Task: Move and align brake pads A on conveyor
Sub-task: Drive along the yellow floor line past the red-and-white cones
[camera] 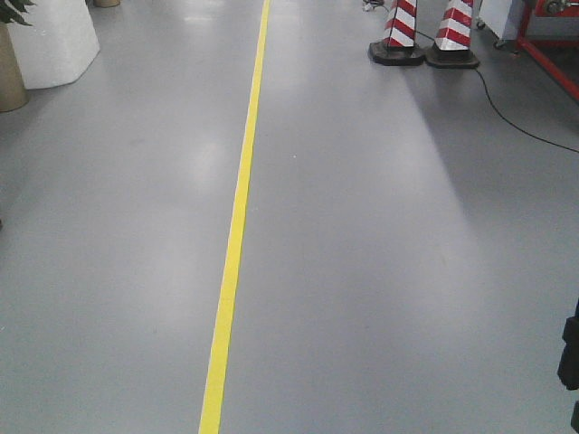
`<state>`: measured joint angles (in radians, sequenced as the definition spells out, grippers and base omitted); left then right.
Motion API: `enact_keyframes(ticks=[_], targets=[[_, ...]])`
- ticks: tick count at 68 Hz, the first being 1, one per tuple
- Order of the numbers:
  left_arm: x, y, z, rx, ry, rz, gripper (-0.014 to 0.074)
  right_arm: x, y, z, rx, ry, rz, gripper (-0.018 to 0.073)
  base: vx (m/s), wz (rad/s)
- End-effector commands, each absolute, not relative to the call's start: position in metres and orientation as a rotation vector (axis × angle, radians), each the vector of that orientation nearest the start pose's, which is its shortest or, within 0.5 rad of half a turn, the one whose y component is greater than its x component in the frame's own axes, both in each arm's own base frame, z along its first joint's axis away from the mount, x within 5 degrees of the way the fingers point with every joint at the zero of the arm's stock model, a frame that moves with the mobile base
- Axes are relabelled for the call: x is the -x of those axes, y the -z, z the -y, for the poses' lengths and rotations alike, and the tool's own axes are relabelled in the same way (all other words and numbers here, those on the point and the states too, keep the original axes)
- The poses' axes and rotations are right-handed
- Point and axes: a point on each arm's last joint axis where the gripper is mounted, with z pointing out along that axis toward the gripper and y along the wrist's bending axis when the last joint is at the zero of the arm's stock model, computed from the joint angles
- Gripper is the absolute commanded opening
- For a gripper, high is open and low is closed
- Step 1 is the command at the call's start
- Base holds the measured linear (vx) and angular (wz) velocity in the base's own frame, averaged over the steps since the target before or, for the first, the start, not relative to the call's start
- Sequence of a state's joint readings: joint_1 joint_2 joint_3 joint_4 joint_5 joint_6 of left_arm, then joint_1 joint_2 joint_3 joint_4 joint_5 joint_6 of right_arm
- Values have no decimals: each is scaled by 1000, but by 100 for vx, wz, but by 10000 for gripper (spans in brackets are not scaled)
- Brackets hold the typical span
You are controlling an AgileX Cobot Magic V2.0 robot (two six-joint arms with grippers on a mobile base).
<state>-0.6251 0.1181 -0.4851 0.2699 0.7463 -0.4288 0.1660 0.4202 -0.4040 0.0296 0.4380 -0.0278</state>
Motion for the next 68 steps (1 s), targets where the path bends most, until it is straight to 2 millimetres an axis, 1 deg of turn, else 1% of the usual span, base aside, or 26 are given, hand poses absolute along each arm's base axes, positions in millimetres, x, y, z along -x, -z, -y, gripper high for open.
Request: enact_keyframes(ticks=[1,26,54,68], targets=[[-32,-316,4,-245,458,-1736,-6,-93,-300,-16,158,-121,-1800,-4,49,3],[-32,-316,4,-245,458,-1736,-6,-93,-300,-16,158,-121,-1800,-4,53,6],[-32,-316,4,-245,458,-1736,-6,-93,-300,-16,158,-121,-1800,-4,60,13],[-32,-316,4,-245,458,-1736,-6,-93,-300,-16,158,-121,-1800,-4,62,0]])
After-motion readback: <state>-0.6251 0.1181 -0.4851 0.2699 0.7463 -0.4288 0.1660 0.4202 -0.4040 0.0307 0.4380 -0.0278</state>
